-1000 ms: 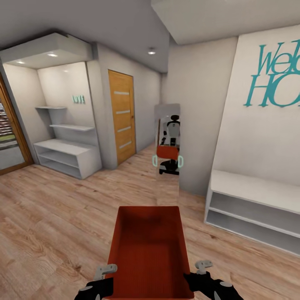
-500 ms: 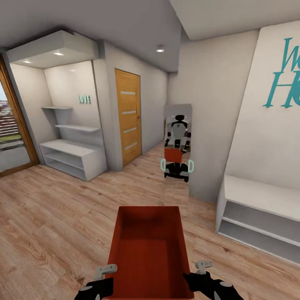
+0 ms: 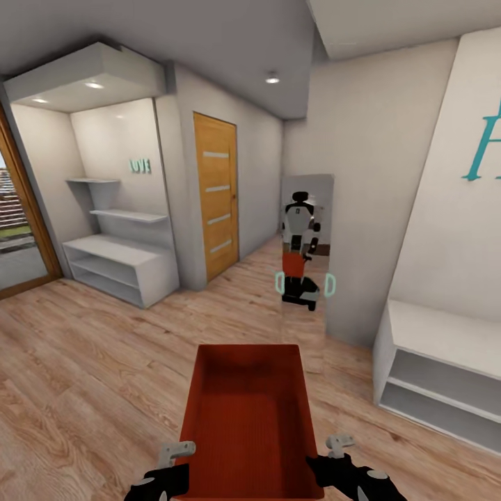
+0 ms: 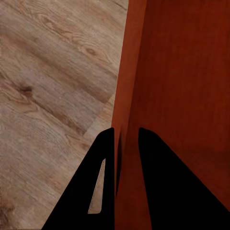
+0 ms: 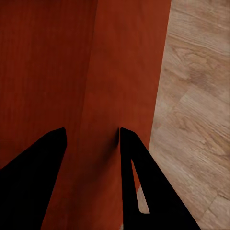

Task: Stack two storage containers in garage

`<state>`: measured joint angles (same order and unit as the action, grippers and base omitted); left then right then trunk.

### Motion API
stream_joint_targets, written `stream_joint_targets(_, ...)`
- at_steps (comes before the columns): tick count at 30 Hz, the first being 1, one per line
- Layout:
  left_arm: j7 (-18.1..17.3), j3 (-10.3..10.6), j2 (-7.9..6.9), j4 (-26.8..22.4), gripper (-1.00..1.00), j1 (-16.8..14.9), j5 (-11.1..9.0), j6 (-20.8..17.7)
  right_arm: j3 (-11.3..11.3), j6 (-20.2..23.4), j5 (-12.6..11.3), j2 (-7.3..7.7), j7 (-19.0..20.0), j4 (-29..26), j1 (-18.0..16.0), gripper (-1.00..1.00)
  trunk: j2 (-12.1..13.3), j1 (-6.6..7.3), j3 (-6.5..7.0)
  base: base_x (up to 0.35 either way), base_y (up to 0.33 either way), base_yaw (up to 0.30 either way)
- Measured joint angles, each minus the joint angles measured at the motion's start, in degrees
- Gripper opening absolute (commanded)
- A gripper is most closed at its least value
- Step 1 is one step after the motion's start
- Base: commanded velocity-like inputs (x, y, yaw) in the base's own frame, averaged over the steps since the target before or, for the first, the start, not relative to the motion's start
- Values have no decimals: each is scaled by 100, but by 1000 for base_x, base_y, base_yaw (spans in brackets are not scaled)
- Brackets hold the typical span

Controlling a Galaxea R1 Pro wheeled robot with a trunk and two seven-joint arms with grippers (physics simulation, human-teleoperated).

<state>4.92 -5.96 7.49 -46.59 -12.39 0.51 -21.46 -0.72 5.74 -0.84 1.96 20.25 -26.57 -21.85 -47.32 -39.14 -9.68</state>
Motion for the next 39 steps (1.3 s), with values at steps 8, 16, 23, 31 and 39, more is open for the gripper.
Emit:
stream_joint_targets(8, 1, 6, -6, 1, -100, 0, -15, -1, 0, 0, 0, -2, 0, 1, 0, -100, 0, 0, 0, 304, 170, 0)
stream_joint_targets(16, 2, 2, -1, 0, -100, 0, -5, -1, 0, 0, 0, 0, 0, 0, 0, -100, 0, 0, 0, 304, 178, 0)
stream_joint_targets(23, 2, 2, 0, 0, -100, 0, -3, 0, 6, 0, 7, 0, 3, 0, 0, -100, 0, 0, 0, 304, 130, 0)
stream_joint_targets(31, 1, -4, 8, 0, -100, 0, 12, 1, 6, 0, 5, 4, 7, -1, 0, -100, 0, 0, 0, 304, 123, 0)
stream_joint_targets(39, 2, 1, 1, 0, -100, 0, -3, 0, 8, 0, 9, 0, 5, 0, 0, -100, 0, 0, 0, 304, 170, 0)
